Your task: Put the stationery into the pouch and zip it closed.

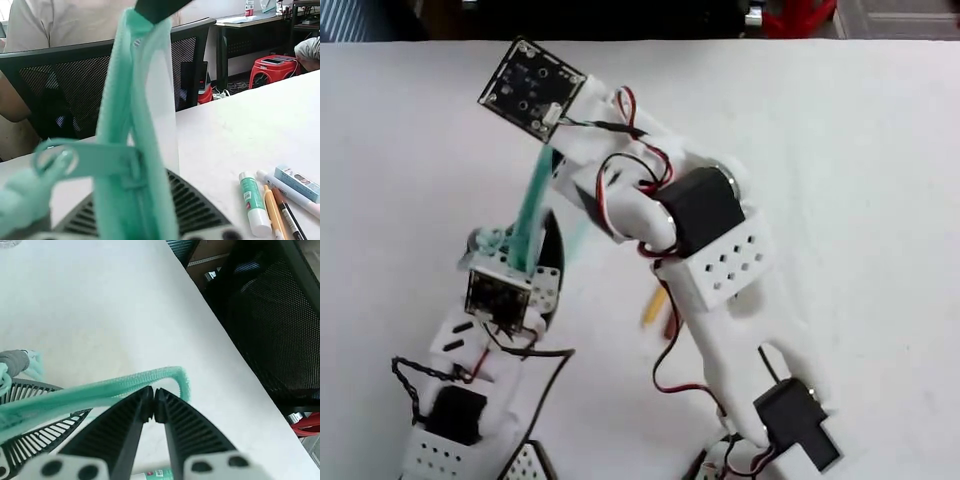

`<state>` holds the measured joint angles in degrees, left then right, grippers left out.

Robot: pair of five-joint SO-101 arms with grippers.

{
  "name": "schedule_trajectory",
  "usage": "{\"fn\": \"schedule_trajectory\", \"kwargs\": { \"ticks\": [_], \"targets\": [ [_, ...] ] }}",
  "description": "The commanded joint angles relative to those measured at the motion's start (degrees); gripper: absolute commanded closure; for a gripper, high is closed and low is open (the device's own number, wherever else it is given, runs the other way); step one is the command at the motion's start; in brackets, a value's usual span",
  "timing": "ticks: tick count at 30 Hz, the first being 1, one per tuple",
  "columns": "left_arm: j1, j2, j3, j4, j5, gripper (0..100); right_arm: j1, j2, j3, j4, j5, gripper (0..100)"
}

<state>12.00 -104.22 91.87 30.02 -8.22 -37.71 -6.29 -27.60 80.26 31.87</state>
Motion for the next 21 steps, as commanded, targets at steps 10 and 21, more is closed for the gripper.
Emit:
{"fn": "schedule_trajectory", "kwargs": {
  "ticks": [10, 21],
  "targets": [
    [-0.13, -0.31, -0.88, -0.09, 0.44, 98, -1.71, 7.6, -0.97, -1.01, 1.32, 98.1],
    [-0.22, -0.31, -0.97, -0.35, 0.44, 91, -2.07, 13.58, -0.97, 13.58, 8.26, 98.1]
  ]
}}
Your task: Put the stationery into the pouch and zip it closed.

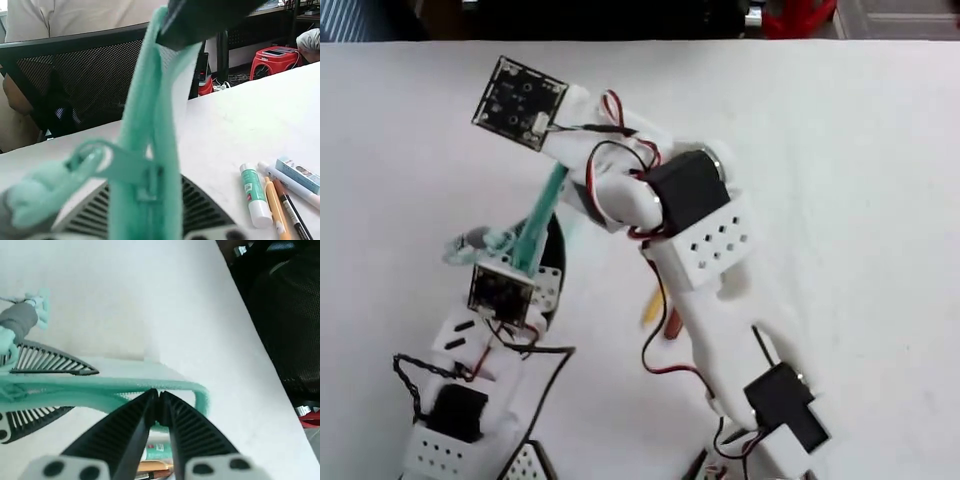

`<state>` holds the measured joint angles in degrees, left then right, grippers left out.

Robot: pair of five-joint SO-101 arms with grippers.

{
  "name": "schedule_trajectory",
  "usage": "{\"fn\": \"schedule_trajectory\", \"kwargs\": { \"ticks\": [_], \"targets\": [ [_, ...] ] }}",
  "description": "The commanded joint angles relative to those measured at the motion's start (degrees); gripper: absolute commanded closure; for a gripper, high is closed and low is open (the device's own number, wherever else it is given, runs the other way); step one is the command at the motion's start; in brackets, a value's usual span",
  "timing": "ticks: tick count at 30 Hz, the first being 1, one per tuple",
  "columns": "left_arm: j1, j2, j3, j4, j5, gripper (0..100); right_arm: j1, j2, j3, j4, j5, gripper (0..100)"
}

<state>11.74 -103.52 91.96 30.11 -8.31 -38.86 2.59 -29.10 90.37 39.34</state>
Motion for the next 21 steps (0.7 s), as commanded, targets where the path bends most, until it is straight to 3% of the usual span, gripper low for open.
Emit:
{"fn": "schedule_trajectory", "kwargs": {
  "ticks": [1, 6, 11, 19, 21],
  "targets": [
    [0.04, -1.01, -1.05, -0.26, 0.53, 90, -0.92, 5.67, 0.53, 3.65, 0.79, 98.1],
    [0.04, -1.01, -0.7, -0.09, 0.62, 82, -0.92, 11.21, 0.44, 3.03, 0.53, 98.1],
    [0.04, -1.01, -0.53, -0.09, 0.62, 80, -1.54, 13.41, -0.62, 0.92, 0.35, 98.1],
    [0.13, -1.01, -0.53, -0.35, 0.7, 80, -2.07, 13.93, -18.37, 7.08, -1.14, 98.1],
    [-0.04, -1.01, -0.7, -0.53, 3.52, 79, -2.07, 13.85, -21.71, 7.43, -3.16, 98.1]
  ]
}}
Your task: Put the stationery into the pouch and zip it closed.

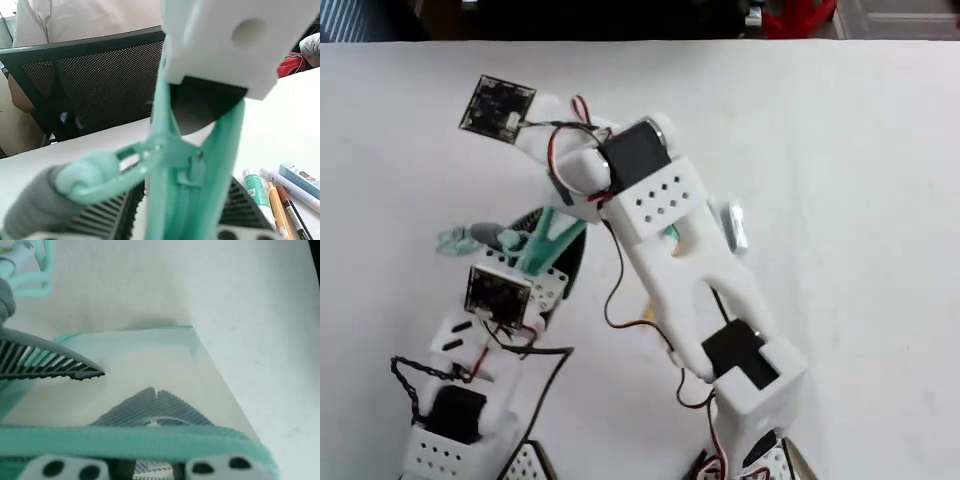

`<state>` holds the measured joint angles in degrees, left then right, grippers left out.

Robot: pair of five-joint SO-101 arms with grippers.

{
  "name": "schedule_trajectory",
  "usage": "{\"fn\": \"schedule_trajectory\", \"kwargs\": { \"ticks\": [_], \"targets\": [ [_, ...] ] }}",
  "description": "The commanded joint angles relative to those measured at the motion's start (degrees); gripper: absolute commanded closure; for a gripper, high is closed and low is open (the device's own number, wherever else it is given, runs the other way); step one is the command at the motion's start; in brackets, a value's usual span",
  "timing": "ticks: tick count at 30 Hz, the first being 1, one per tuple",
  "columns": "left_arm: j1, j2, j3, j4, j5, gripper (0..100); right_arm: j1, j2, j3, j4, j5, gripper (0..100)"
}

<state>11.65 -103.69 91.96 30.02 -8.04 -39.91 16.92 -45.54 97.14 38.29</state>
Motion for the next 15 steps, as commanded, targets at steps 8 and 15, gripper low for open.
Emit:
{"fn": "schedule_trajectory", "kwargs": {
  "ticks": [8, 15],
  "targets": [
    [-1.01, -0.84, -7.65, 7.47, 19.69, 62, -0.92, 2.33, -7.56, -1.1, -3.6, 98.1],
    [-1.1, -0.75, -4.57, 6.95, 11.43, 62, 0.66, 2.07, -7.74, -2.86, -5.89, 98.1]
  ]
}}
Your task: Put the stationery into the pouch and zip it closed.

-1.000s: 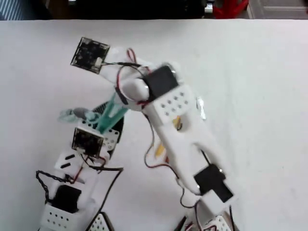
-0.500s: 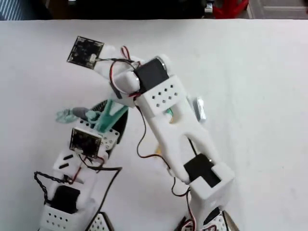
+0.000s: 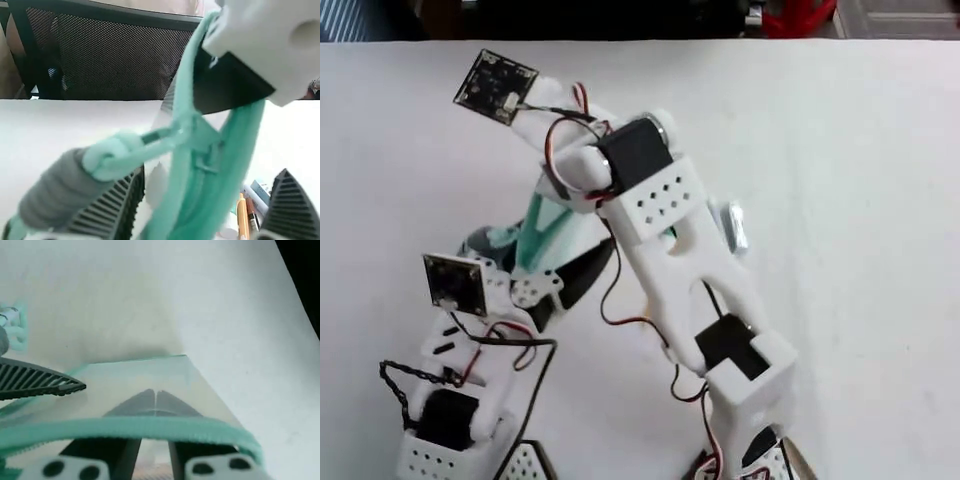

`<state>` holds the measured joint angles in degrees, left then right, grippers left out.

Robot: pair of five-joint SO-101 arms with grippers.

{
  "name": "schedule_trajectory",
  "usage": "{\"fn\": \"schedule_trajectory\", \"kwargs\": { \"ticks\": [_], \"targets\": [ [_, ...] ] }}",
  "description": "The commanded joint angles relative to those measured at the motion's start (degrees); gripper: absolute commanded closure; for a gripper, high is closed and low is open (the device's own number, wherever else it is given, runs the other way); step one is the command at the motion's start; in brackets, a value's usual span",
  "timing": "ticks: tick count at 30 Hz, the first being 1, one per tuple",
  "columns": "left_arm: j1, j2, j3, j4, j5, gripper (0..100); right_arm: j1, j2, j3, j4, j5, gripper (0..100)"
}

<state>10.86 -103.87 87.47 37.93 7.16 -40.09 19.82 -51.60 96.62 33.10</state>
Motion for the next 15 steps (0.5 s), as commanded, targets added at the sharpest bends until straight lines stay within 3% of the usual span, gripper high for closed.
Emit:
{"fn": "schedule_trajectory", "kwargs": {
  "ticks": [1, 7, 15],
  "targets": [
    [-0.66, -0.57, 1.05, -2.11, -5.63, 62, 1.19, -1.19, -1.67, -2.59, -0.7, 98.1],
    [-2.59, -0.57, 5.54, -7.56, -7.38, 69, 3.38, -3.56, -1.67, -2.68, -1.67, 98.1],
    [-2.15, -0.57, 5.36, -7.65, -7.56, 81, 5.41, -3.74, -1.41, -3.12, -4.92, 98.1]
  ]
}}
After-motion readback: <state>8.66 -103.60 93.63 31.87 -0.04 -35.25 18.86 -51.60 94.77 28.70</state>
